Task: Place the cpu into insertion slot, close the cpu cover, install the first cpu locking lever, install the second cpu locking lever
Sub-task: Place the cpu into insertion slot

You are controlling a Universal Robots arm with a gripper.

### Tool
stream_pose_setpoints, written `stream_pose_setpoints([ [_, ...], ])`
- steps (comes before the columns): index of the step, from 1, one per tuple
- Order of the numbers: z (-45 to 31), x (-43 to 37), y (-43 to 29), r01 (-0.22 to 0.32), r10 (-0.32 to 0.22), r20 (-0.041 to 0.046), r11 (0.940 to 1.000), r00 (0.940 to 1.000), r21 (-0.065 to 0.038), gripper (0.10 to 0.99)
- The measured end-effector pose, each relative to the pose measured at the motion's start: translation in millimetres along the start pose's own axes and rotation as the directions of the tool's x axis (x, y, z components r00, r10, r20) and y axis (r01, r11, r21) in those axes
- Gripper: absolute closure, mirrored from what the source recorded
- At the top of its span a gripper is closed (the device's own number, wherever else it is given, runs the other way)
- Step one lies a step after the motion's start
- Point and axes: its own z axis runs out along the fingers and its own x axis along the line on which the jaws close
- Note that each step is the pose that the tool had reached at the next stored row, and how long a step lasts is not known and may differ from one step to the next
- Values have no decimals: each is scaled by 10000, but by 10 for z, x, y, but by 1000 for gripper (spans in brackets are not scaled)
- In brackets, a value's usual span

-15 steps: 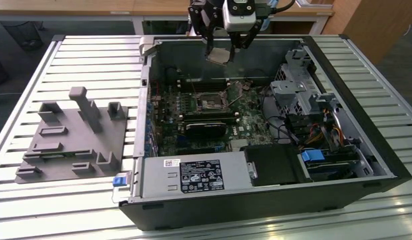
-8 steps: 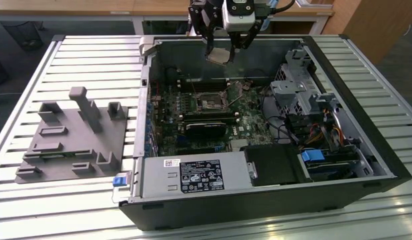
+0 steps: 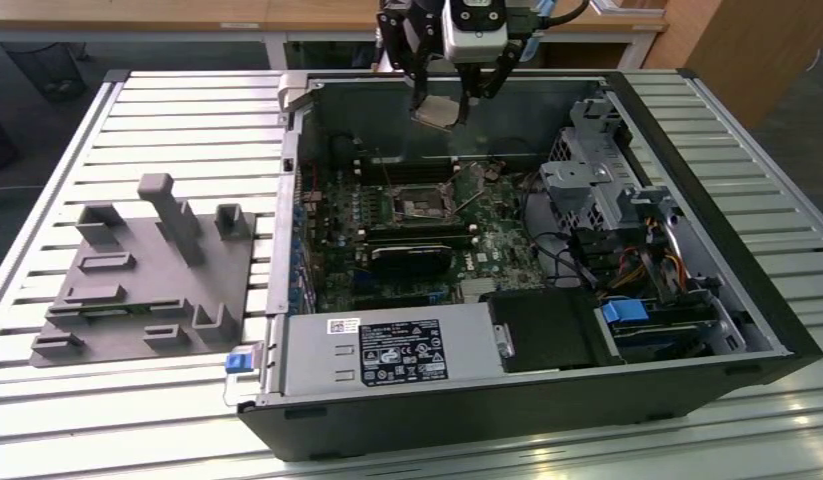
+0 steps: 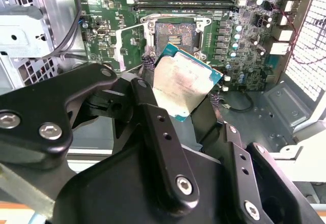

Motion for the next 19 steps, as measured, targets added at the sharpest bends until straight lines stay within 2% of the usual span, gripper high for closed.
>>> stream_pose_setpoints([
  [19, 1, 0, 0, -460, 460, 41, 9989, 9989, -10, 545],
])
